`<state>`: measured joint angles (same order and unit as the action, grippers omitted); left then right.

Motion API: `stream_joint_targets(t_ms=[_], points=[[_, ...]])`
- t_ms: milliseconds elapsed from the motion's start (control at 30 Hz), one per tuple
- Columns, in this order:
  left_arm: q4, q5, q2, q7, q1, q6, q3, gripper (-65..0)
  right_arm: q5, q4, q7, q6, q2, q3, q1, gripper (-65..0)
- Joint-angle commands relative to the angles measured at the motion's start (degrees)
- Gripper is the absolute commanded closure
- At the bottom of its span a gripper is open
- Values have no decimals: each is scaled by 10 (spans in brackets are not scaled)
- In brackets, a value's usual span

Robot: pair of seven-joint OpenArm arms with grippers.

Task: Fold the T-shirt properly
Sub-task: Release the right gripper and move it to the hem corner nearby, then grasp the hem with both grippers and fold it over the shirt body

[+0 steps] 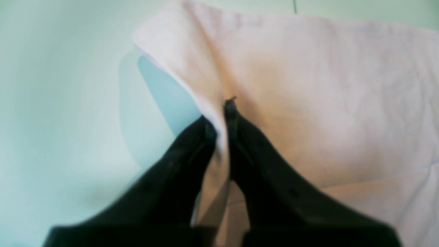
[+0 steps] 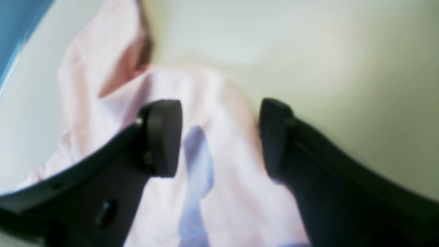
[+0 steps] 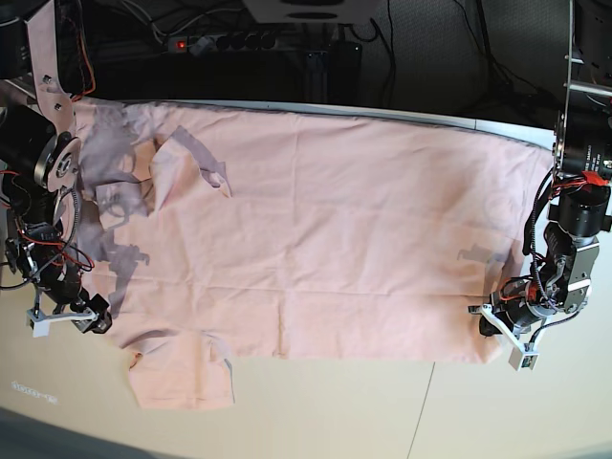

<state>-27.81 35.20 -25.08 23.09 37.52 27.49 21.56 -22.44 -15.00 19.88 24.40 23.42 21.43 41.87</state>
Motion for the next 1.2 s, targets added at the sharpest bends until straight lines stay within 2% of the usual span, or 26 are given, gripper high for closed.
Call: stream_joint_targets(t_ms=[0,133,300,367,467,633,700,800,933,1033,1167], points=[[-6,-3,-6,6,15,15,-2,0,24,-2,30,38,-3,-12,7,-369],[-6,-3,-6,6,16,15,-2,0,61,-10,30,49,-16,-79,6,-369],[-6,-3,-6,4,16,15,-2,0,78,-27,33,48,-12,-169,6,-356],[-6,-3,-7,2,15,15,-2,0,106,-40,35,48,-11,-196,6,-252],[-6,-3,-7,-3,16,15,-2,0,120,-63,46,48,-8,-223,5,0],[-6,-3,-8,-3,17,19,-2,0,122,-103,45,48,4,-231,3,0],[-6,-3,-12,-3,17,41,-2,0,122,-119,46,48,10,-231,3,0],[-6,-1,-21,0,20,98,-2,0,119,-134,48,48,23,-231,3,0],[-7,54,-42,13,28,125,-2,0,85,-145,57,50,42,-231,2,0],[-16,88,-61,47,38,125,-2,0,43,-167,76,70,59,-231,-5,0],[-43,175,-83,137,47,125,-2,0,-13,-218,110,73,81,-231,-23,0]])
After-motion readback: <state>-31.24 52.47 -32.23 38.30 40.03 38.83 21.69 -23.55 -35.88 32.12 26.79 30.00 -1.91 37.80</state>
